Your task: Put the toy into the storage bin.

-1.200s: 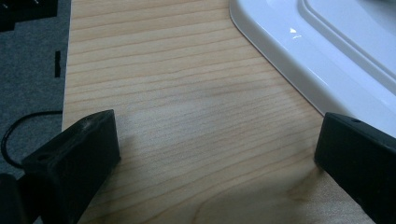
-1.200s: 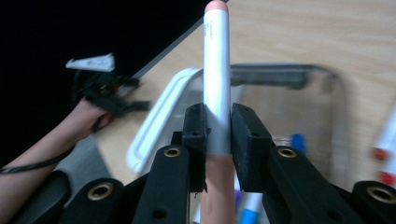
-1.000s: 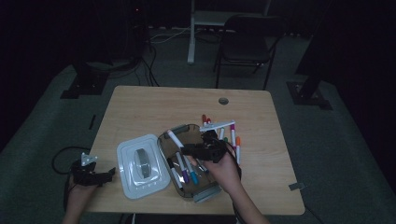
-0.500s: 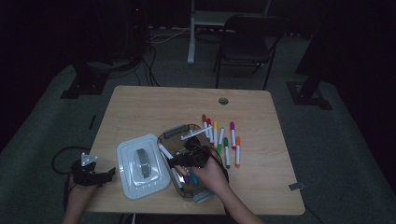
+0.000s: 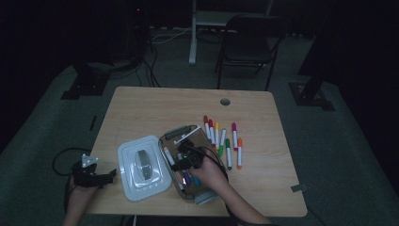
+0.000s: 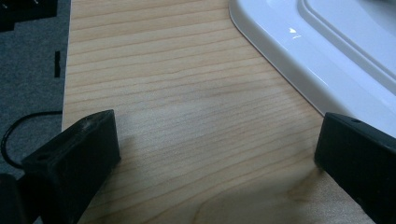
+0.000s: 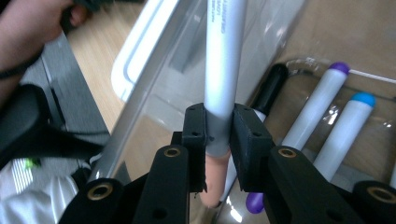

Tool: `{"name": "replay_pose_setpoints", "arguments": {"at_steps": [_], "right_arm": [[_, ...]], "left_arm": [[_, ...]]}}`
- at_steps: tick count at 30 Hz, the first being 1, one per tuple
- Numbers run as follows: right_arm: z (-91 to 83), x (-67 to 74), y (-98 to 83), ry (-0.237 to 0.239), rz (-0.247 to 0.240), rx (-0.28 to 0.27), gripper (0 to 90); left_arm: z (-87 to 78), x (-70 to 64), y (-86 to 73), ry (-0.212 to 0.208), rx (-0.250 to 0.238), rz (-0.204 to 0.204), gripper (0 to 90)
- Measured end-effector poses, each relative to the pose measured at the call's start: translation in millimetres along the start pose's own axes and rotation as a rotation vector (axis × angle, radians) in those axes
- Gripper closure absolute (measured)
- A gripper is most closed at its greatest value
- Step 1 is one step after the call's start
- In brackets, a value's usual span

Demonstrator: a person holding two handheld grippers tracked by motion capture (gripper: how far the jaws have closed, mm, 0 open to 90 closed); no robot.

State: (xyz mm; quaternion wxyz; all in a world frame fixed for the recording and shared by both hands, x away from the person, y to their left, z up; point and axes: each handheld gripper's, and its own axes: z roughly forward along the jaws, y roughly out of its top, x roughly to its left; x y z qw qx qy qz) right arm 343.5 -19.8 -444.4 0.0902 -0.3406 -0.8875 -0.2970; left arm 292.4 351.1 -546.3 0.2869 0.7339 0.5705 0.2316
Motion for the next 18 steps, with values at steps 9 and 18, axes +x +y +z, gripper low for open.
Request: {"name": "replay_pose_setpoints", "arguments": {"at_steps": [9, 18], "right_arm": [[16.3, -3.8, 9.1, -0.017, -0.018, 0.111, 76.8], [25.5, -6.6, 11.6, -0.028, -0.017, 0.175, 74.5]], "left_arm": [[-0.1, 0.1, 0.0, 0.0, 0.001, 0.001, 0.5], [0.1, 0.0, 0.1, -0.002, 0.001, 0.0, 0.5]]}}
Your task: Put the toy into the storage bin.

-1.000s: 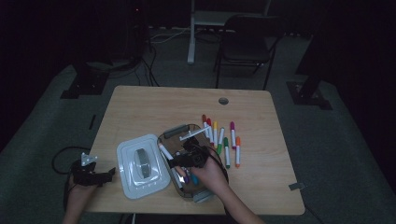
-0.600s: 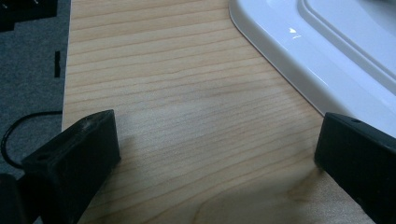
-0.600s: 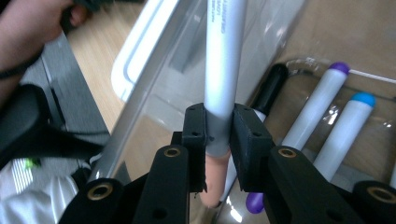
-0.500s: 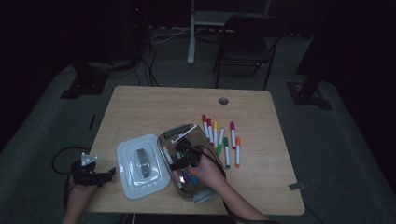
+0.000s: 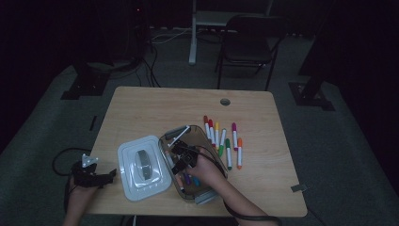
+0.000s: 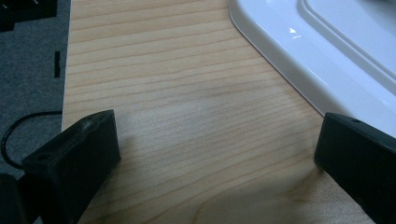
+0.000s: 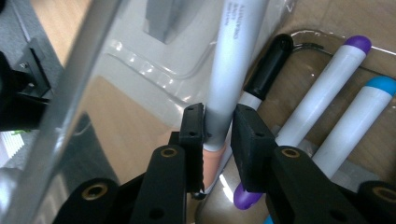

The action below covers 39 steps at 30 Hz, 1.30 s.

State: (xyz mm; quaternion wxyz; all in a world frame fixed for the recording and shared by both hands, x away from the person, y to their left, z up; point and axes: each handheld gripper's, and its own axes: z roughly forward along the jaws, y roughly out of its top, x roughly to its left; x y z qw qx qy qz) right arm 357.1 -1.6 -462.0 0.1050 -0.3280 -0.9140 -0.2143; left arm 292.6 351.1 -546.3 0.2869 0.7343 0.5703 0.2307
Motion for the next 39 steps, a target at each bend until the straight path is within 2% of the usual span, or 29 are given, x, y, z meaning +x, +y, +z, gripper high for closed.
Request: {"name": "replay_pose_setpoints", "arguments": {"at_steps": [1, 2, 4, 9, 12, 18, 22, 24, 25, 27, 31, 34, 36, 37, 38, 39], "right_arm": [[2.6, 0.5, 1.0, -0.037, -0.011, 0.012, 72.1], [3.0, 0.2, 1.2, -0.032, -0.011, 0.012, 71.8], [1.5, -0.3, 1.1, -0.053, -0.004, -0.005, 70.4], [-10.7, -1.9, -3.6, -0.072, -0.013, -0.077, 60.8], [-25.7, -4.0, -11.2, -0.078, -0.008, -0.14, 59.2], [-67.9, -8.4, -33.1, -0.086, -0.009, -0.28, 56.4], [-95.7, -14.4, -49.6, -0.126, -0.024, -0.359, 52.9], [-102.1, -16.3, -53.9, -0.139, -0.022, -0.378, 52.9], [-112.7, -21.2, -61.5, -0.151, -0.012, -0.402, 52.9], [-123.4, -28.3, -70.3, -0.181, 0.007, -0.429, 52.9], [-137.4, -47.1, -87.6, -0.208, 0.065, -0.472, 52.7], [-140.3, -61.8, -100.2, -0.23, 0.096, -0.501, 52.3], [-140.0, -65.9, -103.3, -0.239, 0.109, -0.499, 51.7], [-136.3, -80.3, -113.1, -0.279, 0.169, -0.489, 51.5], [-133.7, -86.9, -117.2, -0.285, 0.193, -0.487, 51.5], [-130.4, -93.0, -120.9, -0.313, 0.218, -0.477, 51.5]], "left_arm": [[0.0, 0.0, 0.0, 0.0, 0.0, 0.0, 0.5], [0.0, 0.0, 0.0, 0.0, 0.0, 0.0, 0.5], [0.0, 0.0, 0.0, 0.0, 0.0, 0.001, 0.5], [0.0, 0.2, 0.1, 0.0, 0.0, 0.003, 0.5], [-0.1, 0.2, 0.1, 0.0, 0.001, 0.003, 0.5], [0.1, 0.0, 0.1, 0.0, -0.002, 0.0, 0.5], [0.1, 0.0, 0.1, 0.0, -0.001, 0.0, 0.5], [0.0, 0.1, 0.1, 0.0, 0.0, 0.002, 0.5], [0.1, 0.0, 0.1, 0.0, -0.001, 0.0, 0.5], [0.0, 0.0, 0.1, 0.001, -0.001, 0.0, 0.5], [0.1, 0.0, 0.1, 0.001, -0.001, 0.001, 0.5], [0.2, 0.0, 0.0, 0.001, -0.002, 0.0, 0.5], [0.0, 0.1, 0.0, 0.001, 0.0, 0.002, 0.5], [0.0, 0.1, 0.0, 0.001, -0.001, 0.002, 0.5], [0.0, 0.0, 0.0, 0.0, 0.0, 0.0, 0.5], [0.1, -0.1, 0.0, 0.0, -0.001, -0.001, 0.5]]}}
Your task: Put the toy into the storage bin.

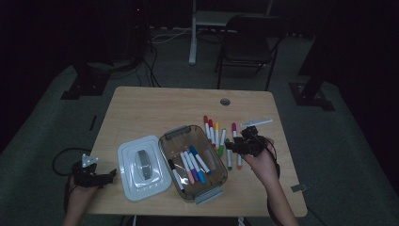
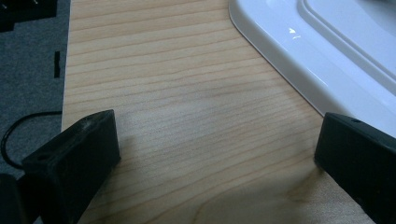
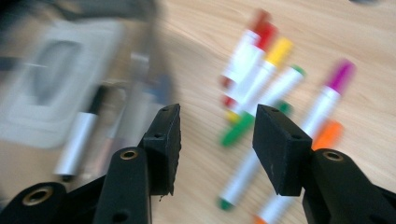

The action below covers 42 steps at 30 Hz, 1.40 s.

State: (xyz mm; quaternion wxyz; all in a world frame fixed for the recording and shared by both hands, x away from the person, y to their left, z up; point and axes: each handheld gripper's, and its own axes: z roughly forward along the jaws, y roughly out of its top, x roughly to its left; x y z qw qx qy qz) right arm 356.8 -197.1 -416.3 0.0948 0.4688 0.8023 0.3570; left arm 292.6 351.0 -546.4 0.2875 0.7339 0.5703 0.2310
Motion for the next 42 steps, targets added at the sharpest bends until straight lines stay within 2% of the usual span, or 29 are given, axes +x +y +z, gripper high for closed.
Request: {"name": "replay_pose_setpoints", "arguments": {"at_steps": [1, 6, 8, 11, 13, 16, 17, 19, 20, 22, 24, 30, 34, 36, 39, 42], "right_arm": [[3.3, -5.6, -4.4, -0.038, 0.009, 0.006, 52.1], [25.4, -33.9, -26.9, -0.139, 0.091, 0.046, 53.3], [33.1, -44.0, -34.4, -0.15, 0.14, 0.049, 55.4], [43.2, -54.2, -41.2, -0.158, 0.184, 0.059, 56.0], [50.1, -57.1, -43.1, -0.178, 0.191, 0.077, 56.4], [57.2, -58.7, -44.0, -0.166, 0.205, 0.087, 58.0], [66.2, -61.1, -44.5, -0.179, 0.214, 0.111, 60.0], [68.5, -62.2, -45.0, -0.181, 0.22, 0.118, 60.0], [73.3, -64.7, -46.6, -0.198, 0.232, 0.135, 61.9], [74.6, -66.1, -47.6, -0.196, 0.24, 0.138, 62.2], [75.3, -68.6, -49.2, -0.22, 0.237, 0.146, 63.9], [71.6, -78.3, -53.2, -0.252, 0.255, 0.164, 66.1], [69.1, -82.2, -56.0, -0.263, 0.269, 0.157, 68.7], [67.7, -82.6, -57.6, -0.29, 0.247, 0.162, 72.7], [67.4, -82.7, -58.0, -0.302, 0.241, 0.164, 75.5], [66.3, -85.6, -58.5, -0.291, 0.273, 0.156, 76.6]], "left_arm": [[0.0, 0.0, 0.0, 0.0, 0.0, 0.0, 0.5], [0.0, 0.0, 0.0, 0.0, 0.0, 0.0, 0.5], [0.0, 0.0, 0.0, 0.0, 0.0, 0.0, 0.5], [-0.1, 0.0, 0.0, 0.0, 0.001, 0.0, 0.5], [0.0, 0.0, 0.0, 0.0, 0.0, 0.0, 0.5], [0.0, 0.0, 0.0, 0.0, 0.0, 0.0, 0.5], [0.0, 0.0, 0.0, 0.0, 0.0, 0.0, 0.5], [0.0, 0.0, 0.0, 0.0, 0.0, 0.0, 0.5], [0.0, 0.0, 0.0, 0.0, 0.0, 0.0, 0.5], [0.0, 0.0, 0.0, 0.0, 0.0, 0.0, 0.5], [0.0, 0.0, 0.0, 0.0, 0.0, 0.0, 0.5], [0.0, 0.0, 0.0, 0.0, 0.0, 0.0, 0.5], [0.0, 0.0, 0.0, 0.0, 0.0, 0.0, 0.5], [0.0, 0.0, 0.0, 0.0, 0.0, 0.0, 0.5], [0.0, 0.0, 0.0, 0.0, 0.0, 0.0, 0.5], [0.0, 0.0, 0.0, 0.0, 0.0, 0.0, 0.5]]}}
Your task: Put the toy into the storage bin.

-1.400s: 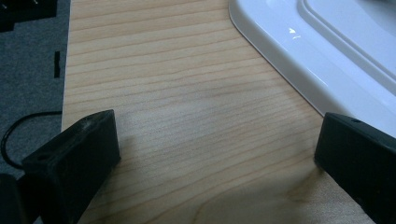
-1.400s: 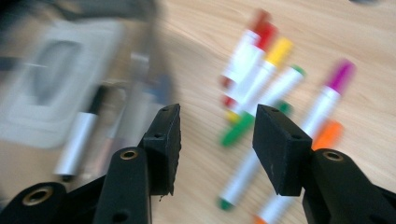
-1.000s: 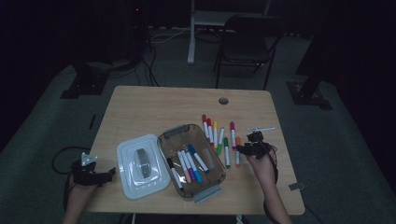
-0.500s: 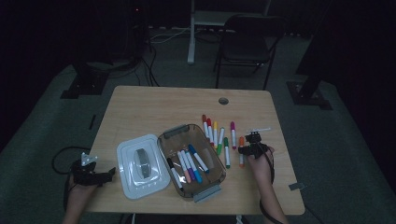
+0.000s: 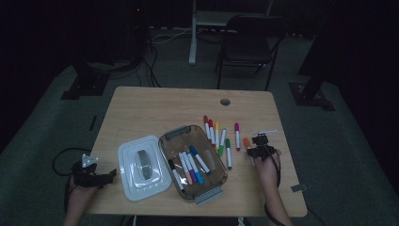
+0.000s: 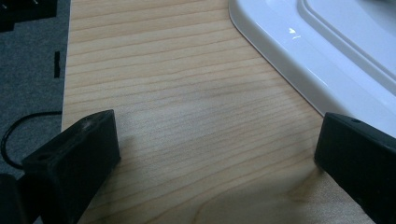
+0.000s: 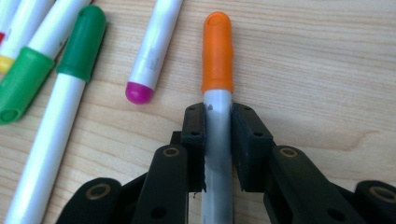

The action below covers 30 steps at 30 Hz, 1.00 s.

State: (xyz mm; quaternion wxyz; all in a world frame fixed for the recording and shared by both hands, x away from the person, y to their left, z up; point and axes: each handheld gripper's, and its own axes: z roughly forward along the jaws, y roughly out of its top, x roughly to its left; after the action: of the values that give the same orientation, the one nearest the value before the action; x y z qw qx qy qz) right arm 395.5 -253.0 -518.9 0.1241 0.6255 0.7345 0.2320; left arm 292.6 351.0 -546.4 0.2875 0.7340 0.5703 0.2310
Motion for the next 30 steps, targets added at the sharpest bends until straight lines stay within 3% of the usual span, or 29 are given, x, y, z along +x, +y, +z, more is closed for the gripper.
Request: {"name": "replay_pose_setpoints", "arguments": {"at_steps": [3, 8, 15, 27, 30], "right_arm": [[-0.5, -4.6, -0.5, 0.01, 0.044, -0.007, 77.0], [-8.1, -14.3, -2.0, 0.085, 0.098, -0.035, 77.0], [-21.4, -12.9, 2.7, 0.12, 0.088, -0.056, 77.0], [-73.2, 12.7, 20.5, 0.224, 0.032, -0.188, 77.0], [-104.8, 39.1, 30.1, 0.29, -0.031, -0.266, 77.0]], "left_arm": [[0.0, 0.0, 0.0, 0.0, 0.0, 0.0, 0.5], [-0.1, 0.1, 0.0, 0.0, 0.001, 0.001, 0.5], [-0.1, 0.1, 0.0, 0.0, 0.001, 0.001, 0.5], [-0.1, 0.1, 0.0, 0.0, 0.001, 0.001, 0.5], [0.0, 0.0, 0.0, 0.0, 0.0, 0.0, 0.5]]}}
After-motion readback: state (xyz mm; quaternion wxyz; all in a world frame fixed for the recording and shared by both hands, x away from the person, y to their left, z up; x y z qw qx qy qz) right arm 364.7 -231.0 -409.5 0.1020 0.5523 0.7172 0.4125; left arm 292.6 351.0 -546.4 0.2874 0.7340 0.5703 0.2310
